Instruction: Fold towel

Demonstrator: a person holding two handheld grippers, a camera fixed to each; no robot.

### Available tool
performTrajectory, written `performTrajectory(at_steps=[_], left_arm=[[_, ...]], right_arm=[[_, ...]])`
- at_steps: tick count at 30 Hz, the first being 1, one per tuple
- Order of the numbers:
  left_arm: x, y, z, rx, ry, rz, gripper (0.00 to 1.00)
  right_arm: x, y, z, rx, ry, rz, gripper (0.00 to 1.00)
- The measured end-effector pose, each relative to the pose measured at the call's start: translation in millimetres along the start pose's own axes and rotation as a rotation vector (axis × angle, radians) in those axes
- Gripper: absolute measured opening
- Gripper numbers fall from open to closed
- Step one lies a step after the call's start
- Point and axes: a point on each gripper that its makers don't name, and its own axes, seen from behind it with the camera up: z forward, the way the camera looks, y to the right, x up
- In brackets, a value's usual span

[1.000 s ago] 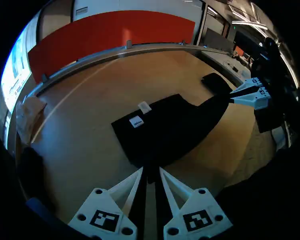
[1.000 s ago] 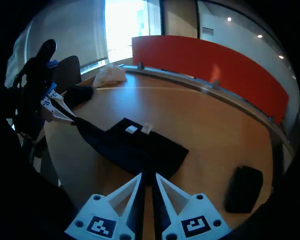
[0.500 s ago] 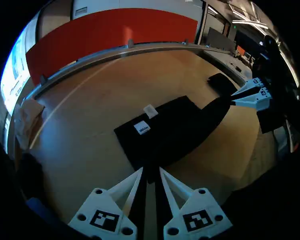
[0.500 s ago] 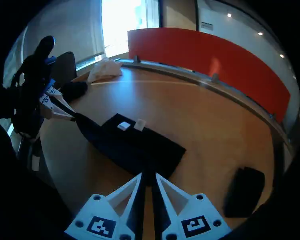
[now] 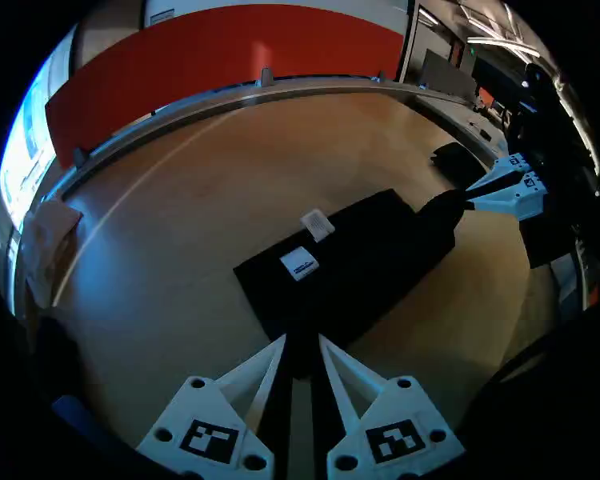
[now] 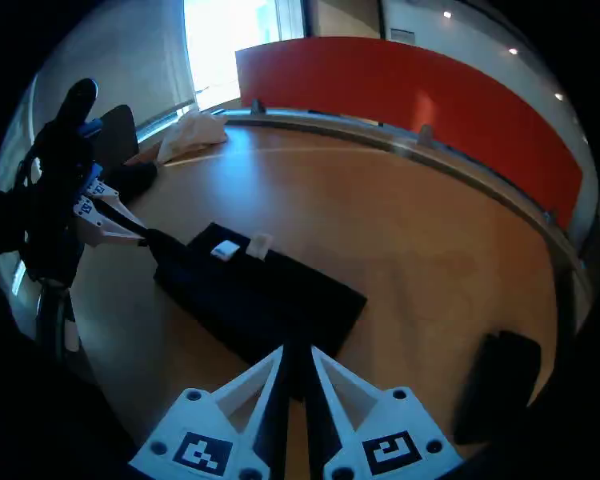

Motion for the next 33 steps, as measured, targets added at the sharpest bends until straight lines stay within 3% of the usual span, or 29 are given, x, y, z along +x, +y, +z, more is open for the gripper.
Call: performTrajectory(at_steps=[14, 21, 33], left_arm=[[4.7, -14.0, 33.8, 0.015, -0.004, 0.028, 0.13], [2.8, -19.3, 49.0, 0.026, -0.016, 0.034, 0.17], [6.7, -34.5, 62.5, 0.079, -0.014, 0.046, 0.38]], right_arm=[[-2.1, 13.8, 27.5, -0.008, -0.033, -0.001, 0.09], [-7.1, 19.7, 41.7, -0.014, -0.054, 0.029, 0.12], [-3.7, 33.4, 59.5, -0.065, -0.045, 0.018, 0.23]])
